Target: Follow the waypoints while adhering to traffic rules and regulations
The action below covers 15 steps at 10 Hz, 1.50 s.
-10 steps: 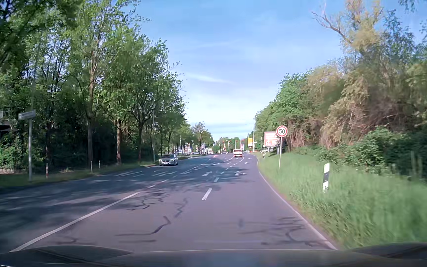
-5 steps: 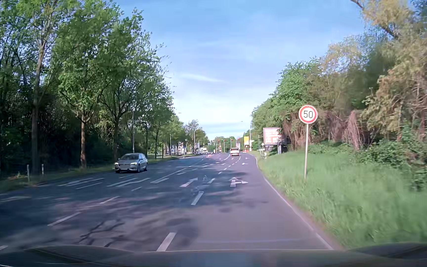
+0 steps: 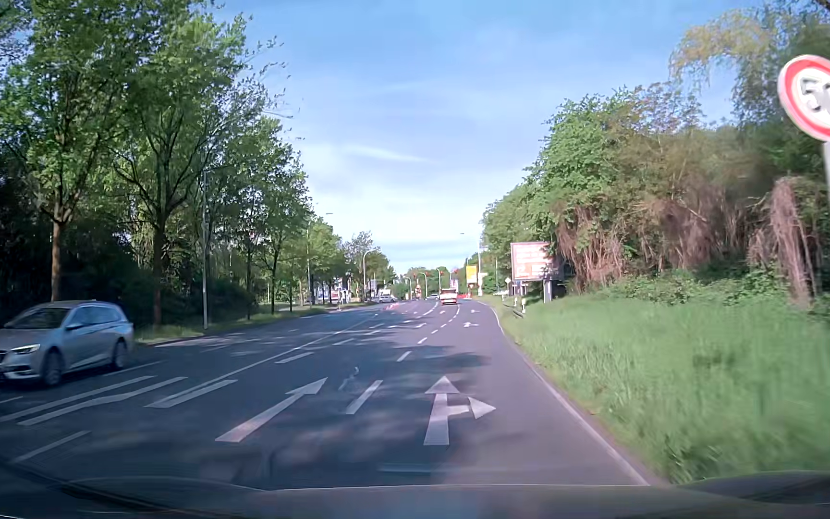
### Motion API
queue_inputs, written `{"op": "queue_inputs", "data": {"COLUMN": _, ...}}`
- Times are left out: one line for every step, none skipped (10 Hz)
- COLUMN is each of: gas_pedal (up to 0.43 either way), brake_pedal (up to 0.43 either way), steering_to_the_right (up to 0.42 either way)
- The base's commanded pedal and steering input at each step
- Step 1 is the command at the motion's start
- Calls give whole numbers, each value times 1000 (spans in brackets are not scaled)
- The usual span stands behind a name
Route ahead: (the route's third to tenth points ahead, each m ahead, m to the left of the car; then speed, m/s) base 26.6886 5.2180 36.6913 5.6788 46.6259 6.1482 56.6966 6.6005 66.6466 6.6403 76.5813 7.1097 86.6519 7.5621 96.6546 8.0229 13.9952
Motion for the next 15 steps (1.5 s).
{"op": "queue_inputs", "data": {"gas_pedal": 0, "brake_pedal": 0, "steering_to_the_right": 11}}
{"op": "queue_inputs", "data": {"gas_pedal": 0, "brake_pedal": 0, "steering_to_the_right": 11}}
{"op": "queue_inputs", "data": {"gas_pedal": 0, "brake_pedal": 0, "steering_to_the_right": 10}}
{"op": "queue_inputs", "data": {"gas_pedal": 0, "brake_pedal": 0, "steering_to_the_right": 9}}
{"op": "queue_inputs", "data": {"gas_pedal": 0, "brake_pedal": 0, "steering_to_the_right": 9}}
{"op": "queue_inputs", "data": {"gas_pedal": 0, "brake_pedal": 0, "steering_to_the_right": 8}}
{"op": "queue_inputs", "data": {"gas_pedal": 0, "brake_pedal": 0, "steering_to_the_right": 7}}
{"op": "queue_inputs", "data": {"gas_pedal": 0, "brake_pedal": 0, "steering_to_the_right": 5}}
{"op": "queue_inputs", "data": {"gas_pedal": 0, "brake_pedal": 0, "steering_to_the_right": 3}}
{"op": "queue_inputs", "data": {"gas_pedal": 0, "brake_pedal": 0, "steering_to_the_right": 3}}
{"op": "queue_inputs", "data": {"gas_pedal": 0, "brake_pedal": 12, "steering_to_the_right": 2}}
{"op": "queue_inputs", "data": {"gas_pedal": 0, "brake_pedal": 24, "steering_to_the_right": 3}}
{"op": "queue_inputs", "data": {"gas_pedal": 0, "brake_pedal": 37, "steering_to_the_right": 2}}
{"op": "queue_inputs", "data": {"gas_pedal": 0, "brake_pedal": 61, "steering_to_the_right": 3}}
{"op": "queue_inputs", "data": {"gas_pedal": 0, "brake_pedal": 85, "steering_to_the_right": 3}}
